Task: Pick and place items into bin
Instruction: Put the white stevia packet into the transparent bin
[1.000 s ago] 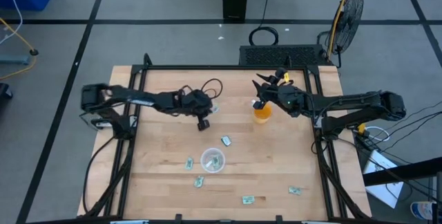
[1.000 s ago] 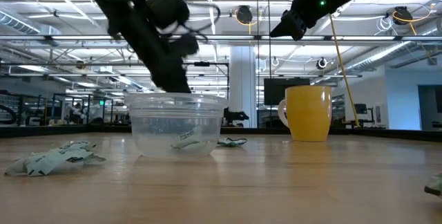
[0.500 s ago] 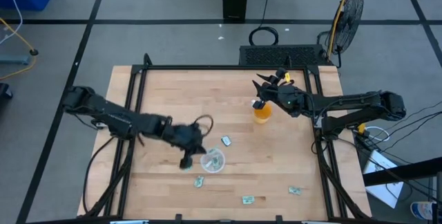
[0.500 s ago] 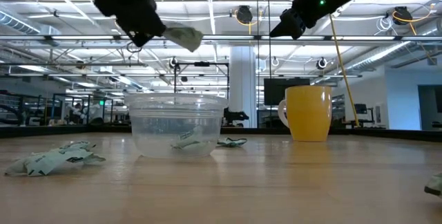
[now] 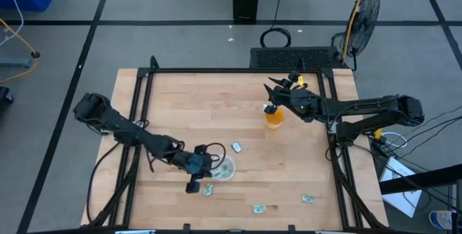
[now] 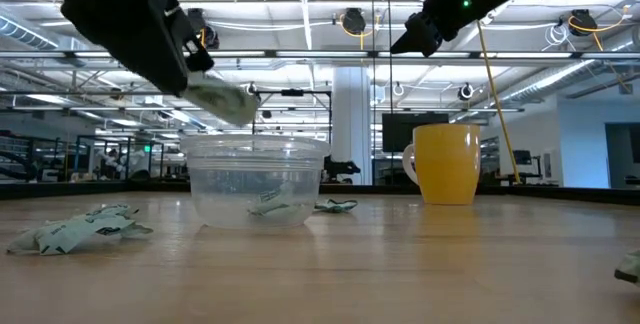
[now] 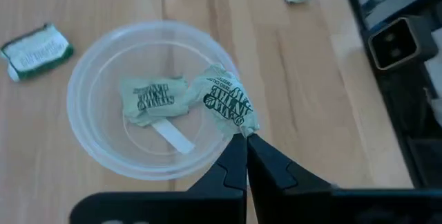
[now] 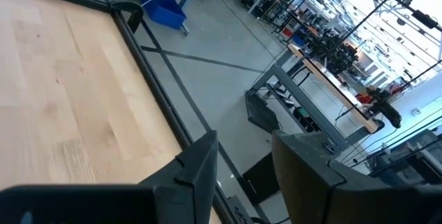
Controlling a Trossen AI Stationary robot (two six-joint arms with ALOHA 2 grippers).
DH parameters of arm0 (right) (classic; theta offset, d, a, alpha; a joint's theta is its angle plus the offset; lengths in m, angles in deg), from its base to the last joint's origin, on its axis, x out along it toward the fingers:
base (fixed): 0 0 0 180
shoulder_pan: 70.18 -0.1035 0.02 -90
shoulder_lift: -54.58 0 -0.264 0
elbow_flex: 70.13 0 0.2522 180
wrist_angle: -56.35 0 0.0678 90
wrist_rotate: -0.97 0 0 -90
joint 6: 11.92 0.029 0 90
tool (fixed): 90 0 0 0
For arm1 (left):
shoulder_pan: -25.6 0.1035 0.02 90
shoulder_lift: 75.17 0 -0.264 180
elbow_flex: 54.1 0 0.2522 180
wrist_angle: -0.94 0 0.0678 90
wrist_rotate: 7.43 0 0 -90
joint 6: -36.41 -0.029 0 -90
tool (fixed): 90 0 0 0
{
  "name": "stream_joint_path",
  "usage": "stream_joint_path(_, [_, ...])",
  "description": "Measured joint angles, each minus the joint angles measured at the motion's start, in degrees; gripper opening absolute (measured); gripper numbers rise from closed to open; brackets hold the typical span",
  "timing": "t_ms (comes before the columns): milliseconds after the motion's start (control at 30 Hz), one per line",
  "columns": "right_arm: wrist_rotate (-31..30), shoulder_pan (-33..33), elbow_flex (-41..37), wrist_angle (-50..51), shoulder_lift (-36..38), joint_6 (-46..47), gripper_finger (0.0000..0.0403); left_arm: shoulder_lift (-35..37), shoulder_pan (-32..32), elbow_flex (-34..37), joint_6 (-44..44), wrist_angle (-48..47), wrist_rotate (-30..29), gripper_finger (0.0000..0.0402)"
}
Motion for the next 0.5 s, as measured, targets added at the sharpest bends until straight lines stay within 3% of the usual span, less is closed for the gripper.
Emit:
stream_joint_path(167, [0.0, 0.0, 0.0, 0.0, 0.0, 0.7, 0.013, -2.6, 0.1, 0.0, 1.5, 0.2, -1.1, 0.0024])
stream_joint_path(400, [0.0, 0.0, 0.0, 0.0, 0.0, 0.7, 0.013, -3.0, 1.4, 0.0, 1.4, 0.2, -3.3, 0.0005])
stream_joint_path(500, [0.0, 0.0, 0.0, 0.0, 0.0, 0.7, 0.013, -2.6, 2.5, 0.0, 1.4, 0.4, -3.5, 0.0018])
